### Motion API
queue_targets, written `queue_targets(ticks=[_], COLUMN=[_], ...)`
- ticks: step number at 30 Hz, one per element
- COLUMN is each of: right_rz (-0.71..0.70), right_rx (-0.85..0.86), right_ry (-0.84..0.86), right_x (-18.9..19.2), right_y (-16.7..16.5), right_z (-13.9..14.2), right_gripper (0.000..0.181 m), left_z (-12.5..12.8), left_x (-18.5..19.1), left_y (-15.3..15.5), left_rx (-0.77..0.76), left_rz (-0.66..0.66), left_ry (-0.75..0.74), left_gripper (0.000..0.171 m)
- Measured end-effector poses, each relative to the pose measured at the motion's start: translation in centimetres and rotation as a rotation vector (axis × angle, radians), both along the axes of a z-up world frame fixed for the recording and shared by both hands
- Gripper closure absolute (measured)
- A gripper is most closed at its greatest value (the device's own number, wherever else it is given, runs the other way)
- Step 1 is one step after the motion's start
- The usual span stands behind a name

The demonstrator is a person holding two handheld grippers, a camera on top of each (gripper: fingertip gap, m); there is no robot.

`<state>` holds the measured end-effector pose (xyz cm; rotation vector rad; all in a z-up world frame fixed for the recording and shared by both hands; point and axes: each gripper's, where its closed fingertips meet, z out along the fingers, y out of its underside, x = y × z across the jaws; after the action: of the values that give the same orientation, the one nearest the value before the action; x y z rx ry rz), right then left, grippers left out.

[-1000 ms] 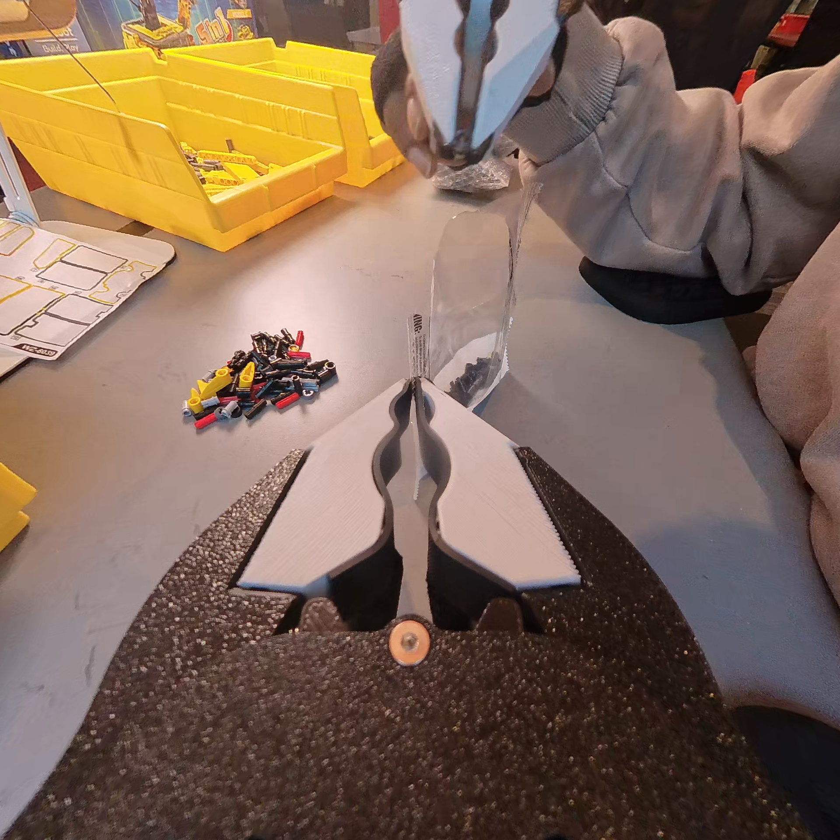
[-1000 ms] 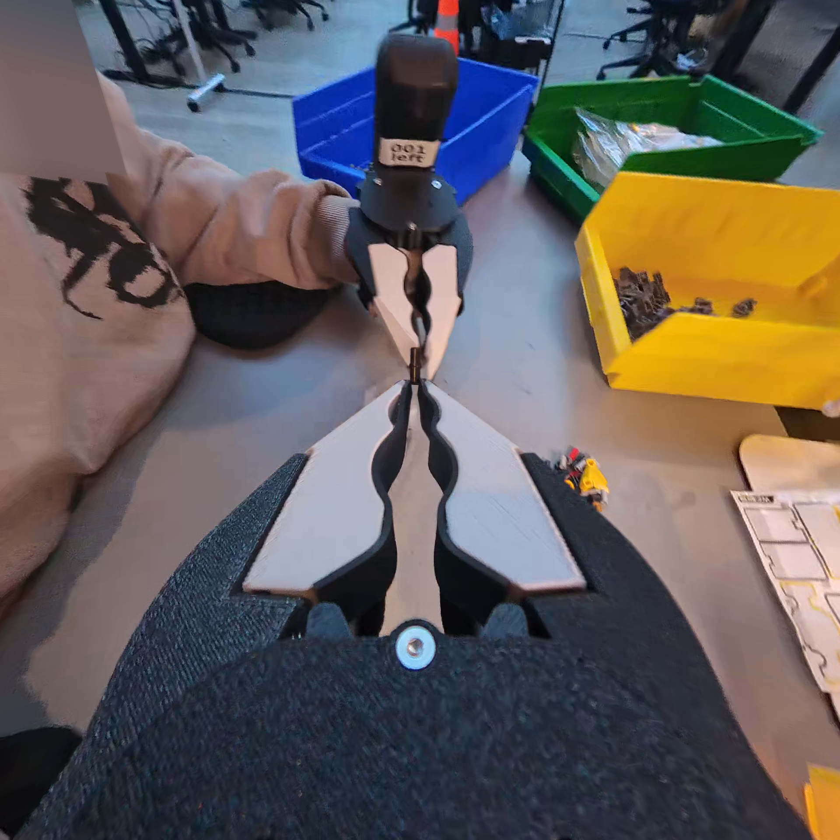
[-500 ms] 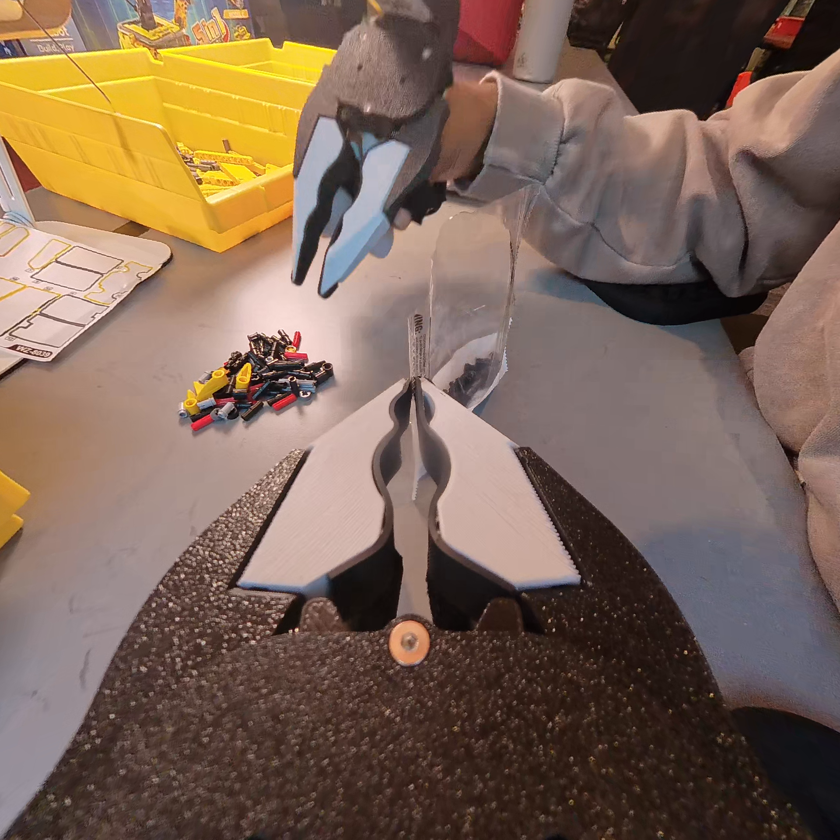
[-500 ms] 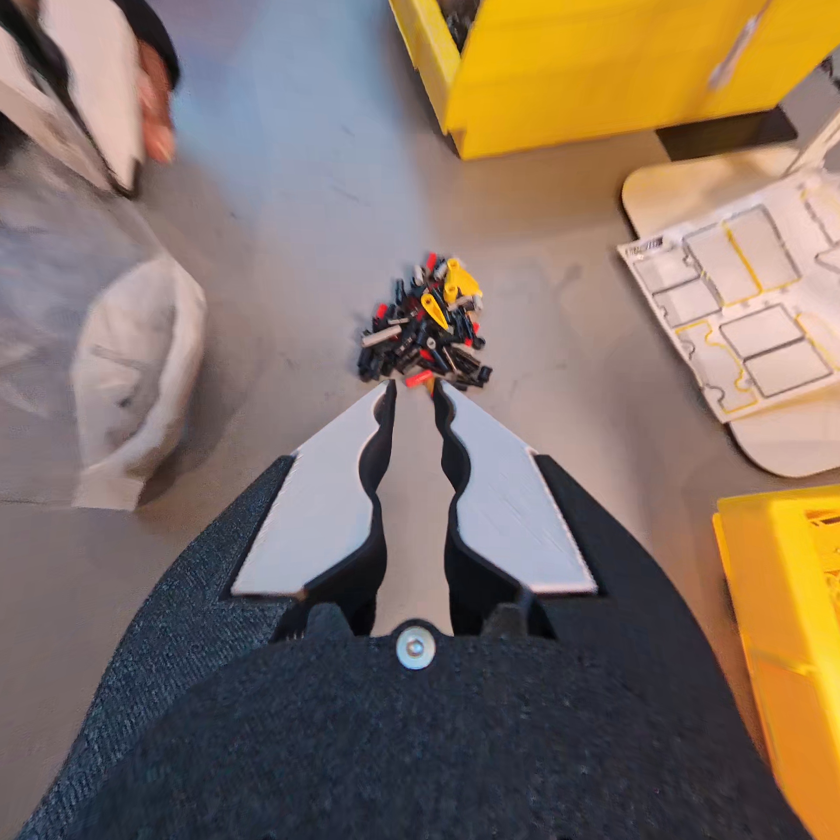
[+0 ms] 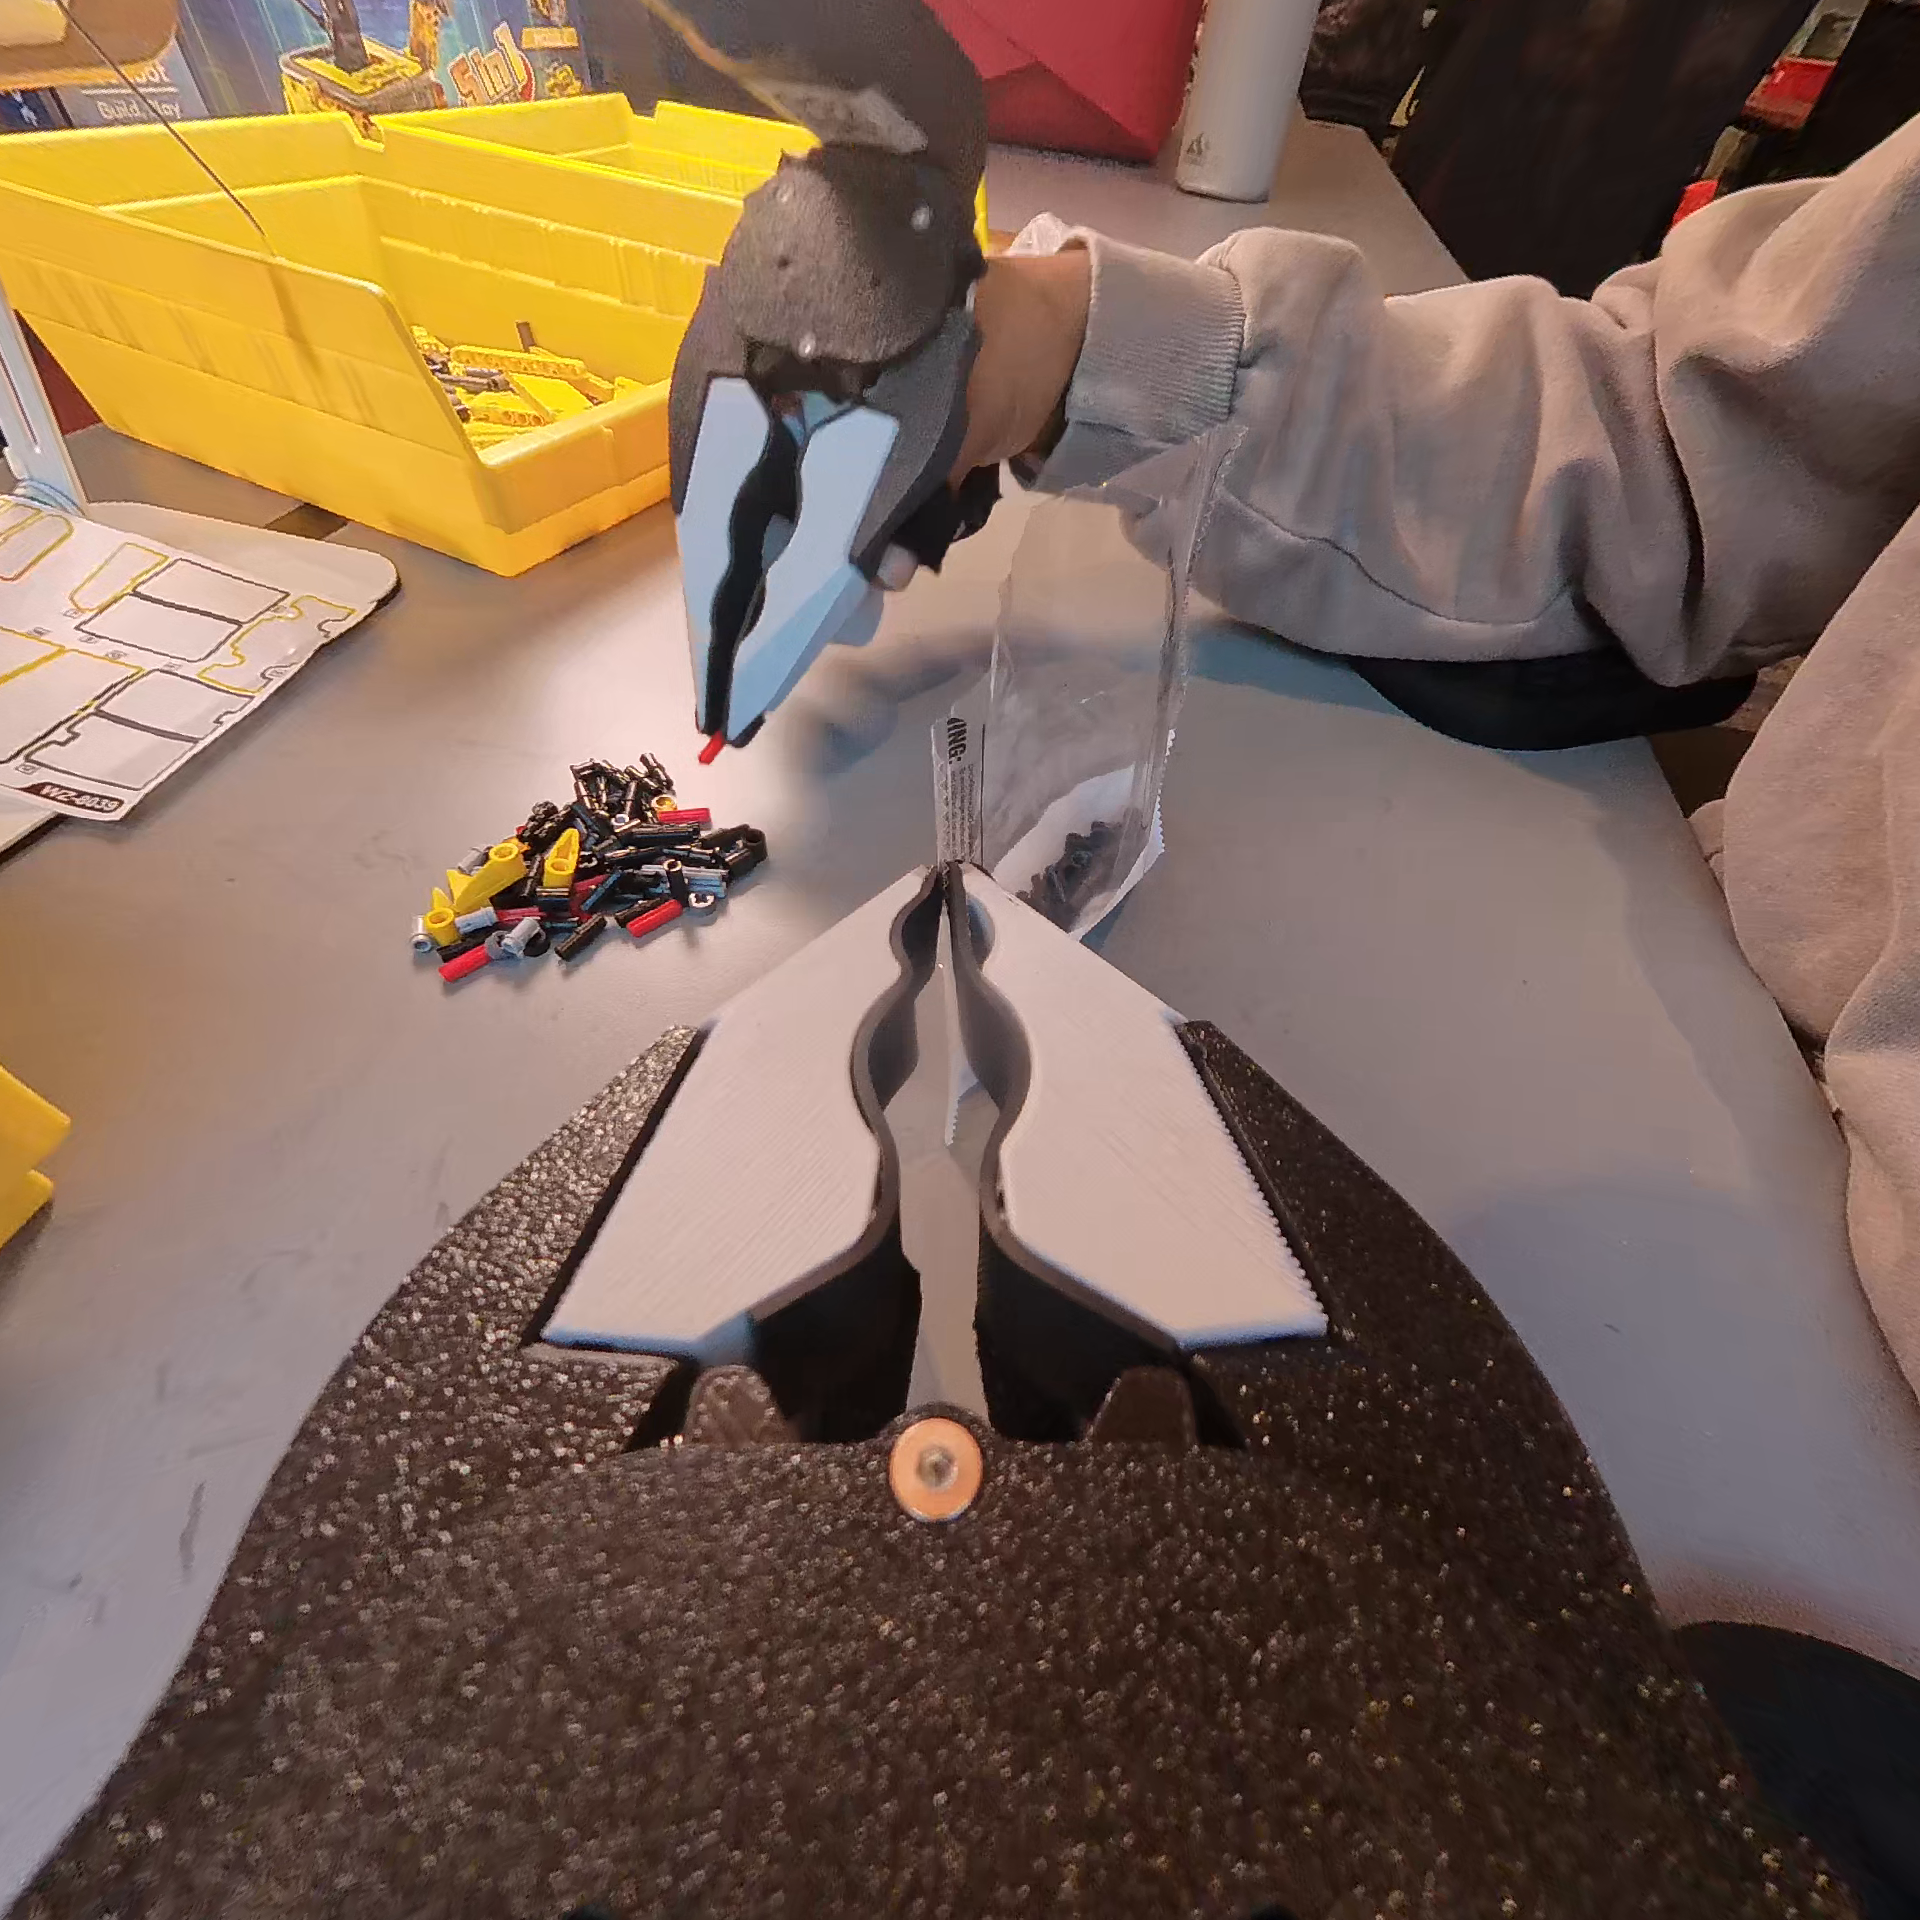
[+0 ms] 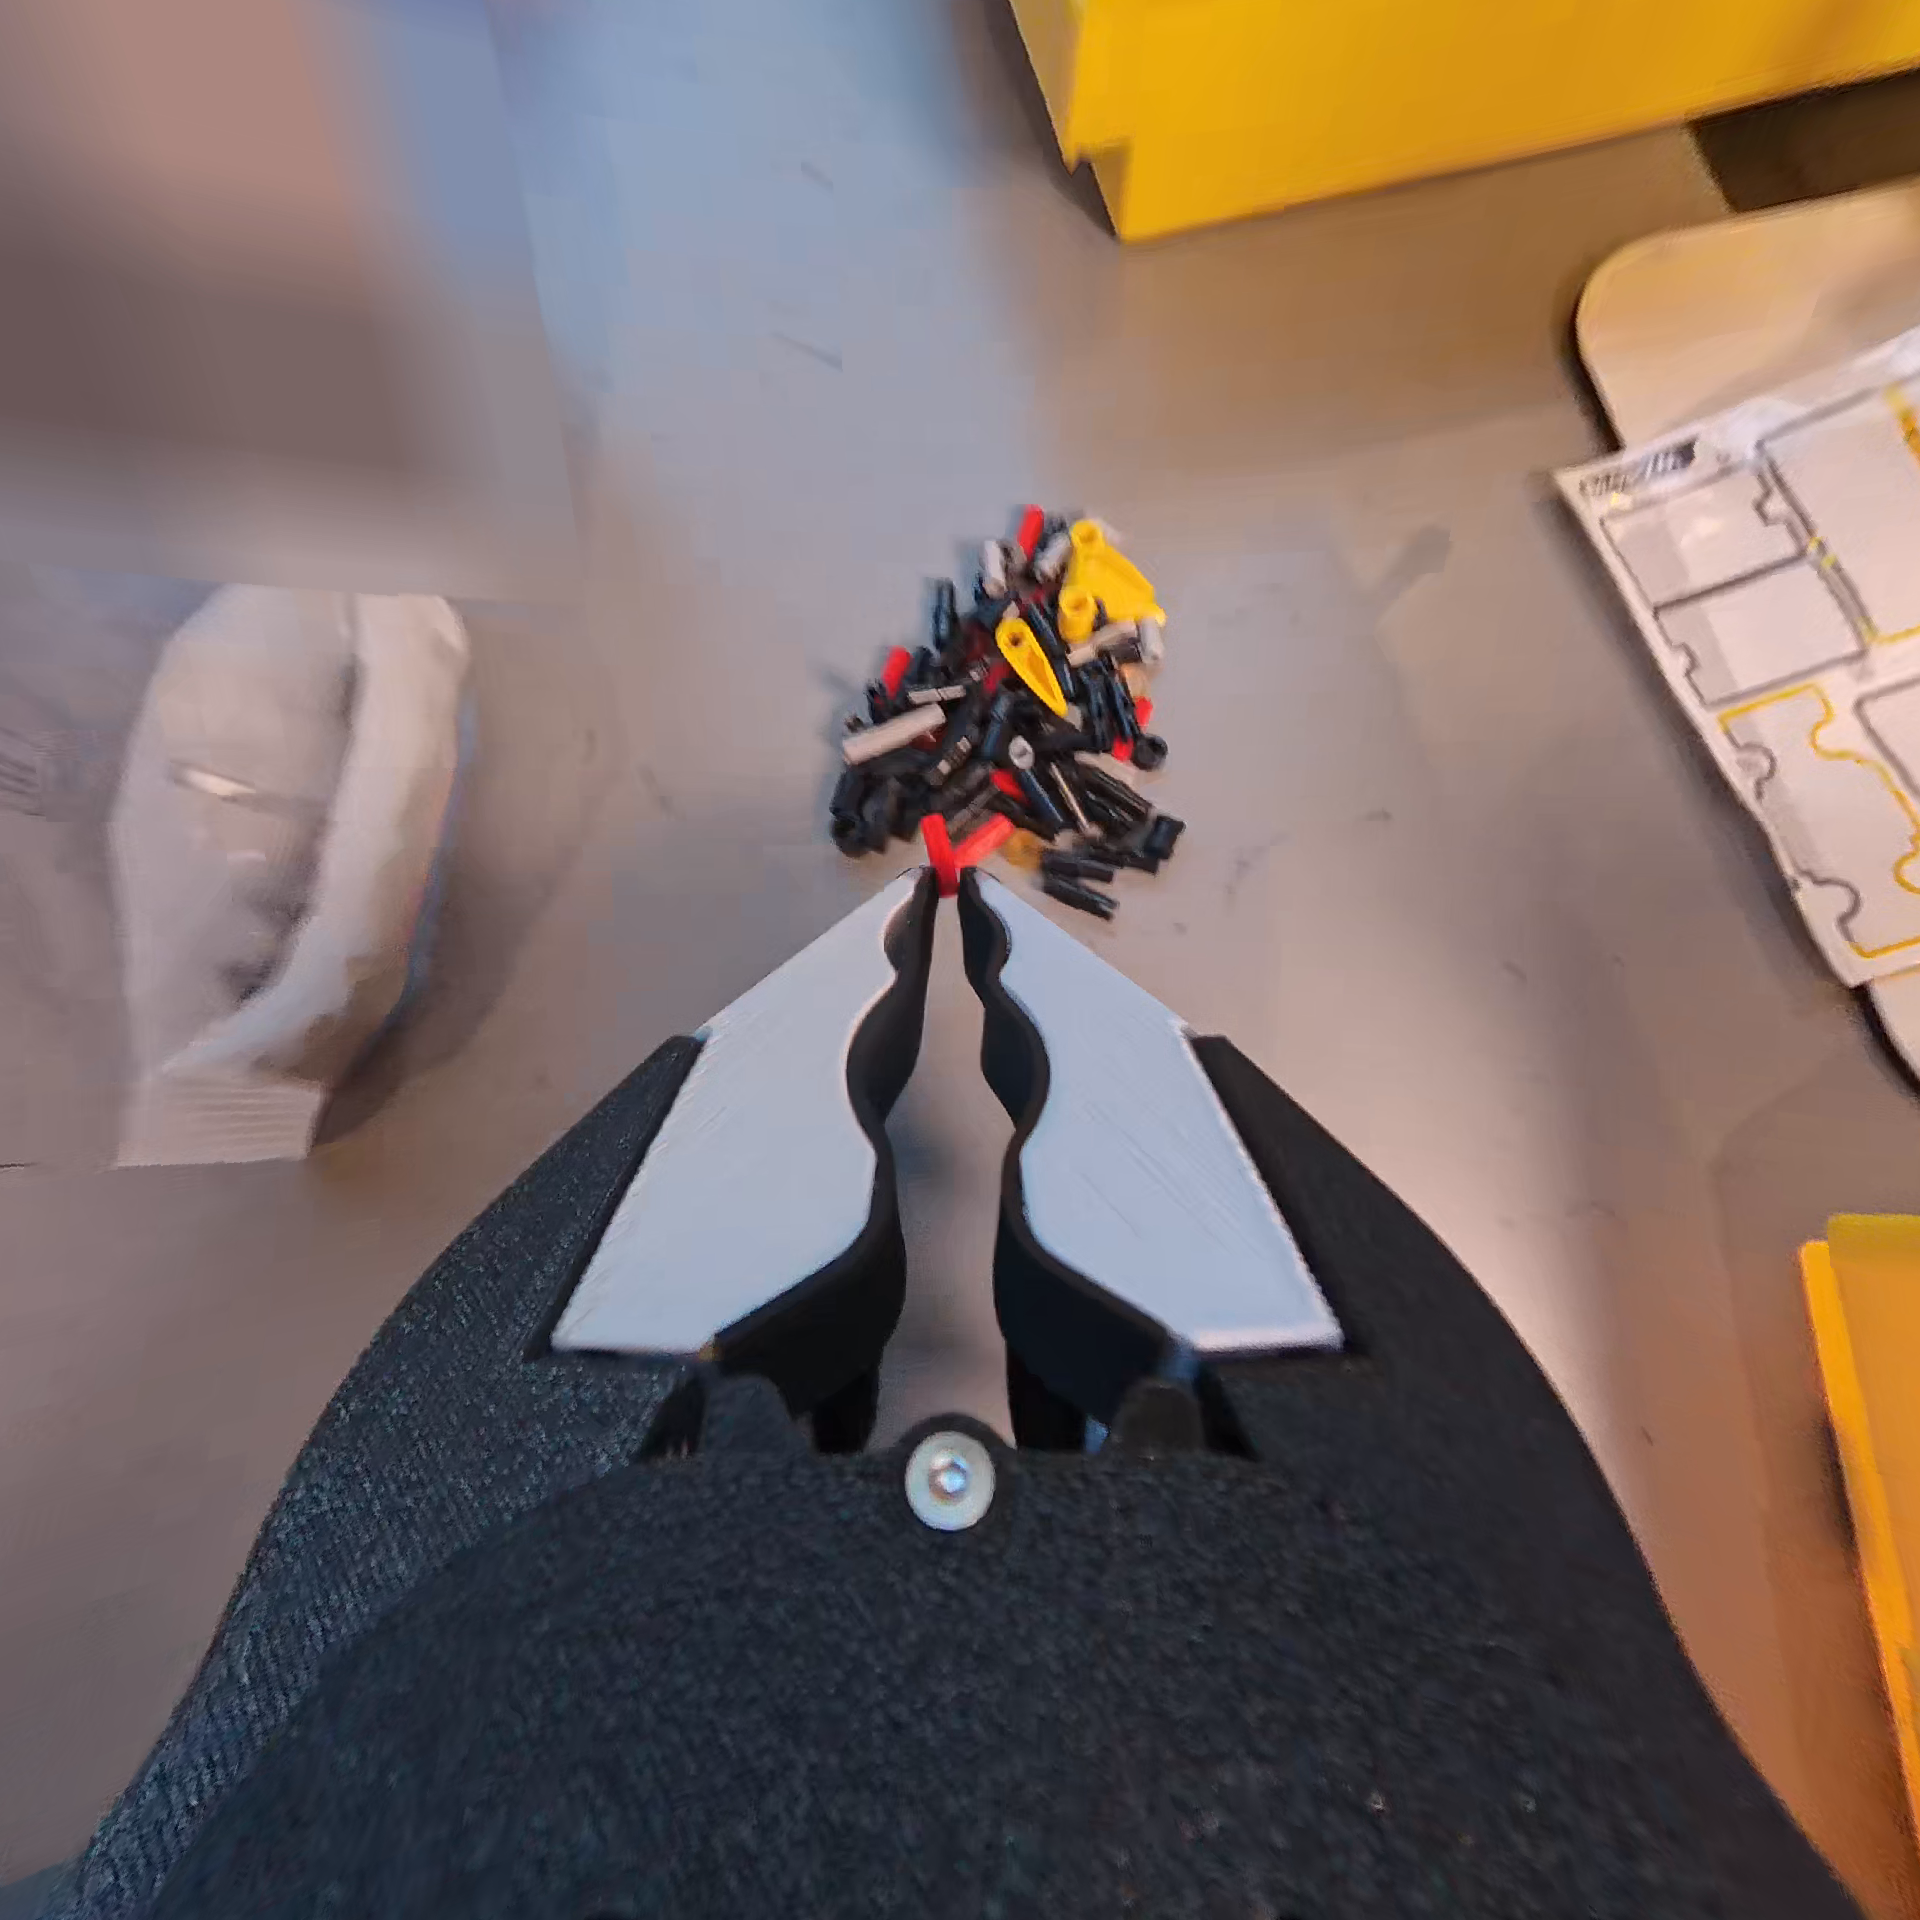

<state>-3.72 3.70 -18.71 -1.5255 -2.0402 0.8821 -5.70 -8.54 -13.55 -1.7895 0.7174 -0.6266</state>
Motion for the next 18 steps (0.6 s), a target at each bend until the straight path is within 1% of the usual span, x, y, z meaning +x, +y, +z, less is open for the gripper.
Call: queue_targets(ticks=[2,4,5,6,7,9,11,13,14,16,17,18], right_rz=[0.048,0.128,0.17,0.209,0.234,0.27,0.29,0.287,0.263,0.17,0.104,0.03], right_rx=[-0.05,-0.102,-0.114,-0.115,-0.1,-0.05,-0.022,-0.04,-0.06,-0.09,-0.088,-0.058], right_ry=[0.119,0.233,0.268,0.278,0.266,0.224,0.192,0.207,0.226,0.268,0.273,0.26], right_x=[-0.2,-0.1,0.1,0.3,0.5,0.9,1.1,1.0,0.8,0.1,-0.2,-0.5], right_y=[-1.9,-4.8,-6.3,-7.7,-8.8,-10.2,-10.8,-10.7,-10.2,-7.9,-6.1,-3.9], right_z=[4.0,8.5,10.3,11.4,11.9,11.7,11.2,11.3,11.6,11.9,11.5,10.4], right_gripper=[0.178,0.177,0.177,0.177,0.177,0.177,0.177,0.17,0.168,0.168,0.168,0.167], left_z=[0.0,0.0,0.0,0.0,0.0,0.0,0.0,0.0,0.0,0.0,0.0,0.0], left_x=[0.0,0.0,0.0,0.0,0.0,0.0,0.0,0.0,0.0,0.1,0.1,0.1], left_y=[0.0,0.0,0.0,0.0,0.0,0.0,0.0,-0.1,-0.1,-0.1,-0.1,-0.1], left_rx=[0.001,0.0,0.0,0.0,0.001,0.002,0.002,0.003,0.003,0.004,0.003,0.002], left_rz=[0.0,-0.001,-0.002,-0.002,-0.002,-0.003,-0.003,-0.003,-0.003,-0.003,-0.002,-0.002], left_ry=[0.003,0.002,0.002,0.002,0.004,0.007,0.01,0.011,0.011,0.013,0.012,0.011], left_gripper=[0.171,0.171,0.171,0.171,0.171,0.171,0.171,0.171,0.171,0.171,0.171,0.171])
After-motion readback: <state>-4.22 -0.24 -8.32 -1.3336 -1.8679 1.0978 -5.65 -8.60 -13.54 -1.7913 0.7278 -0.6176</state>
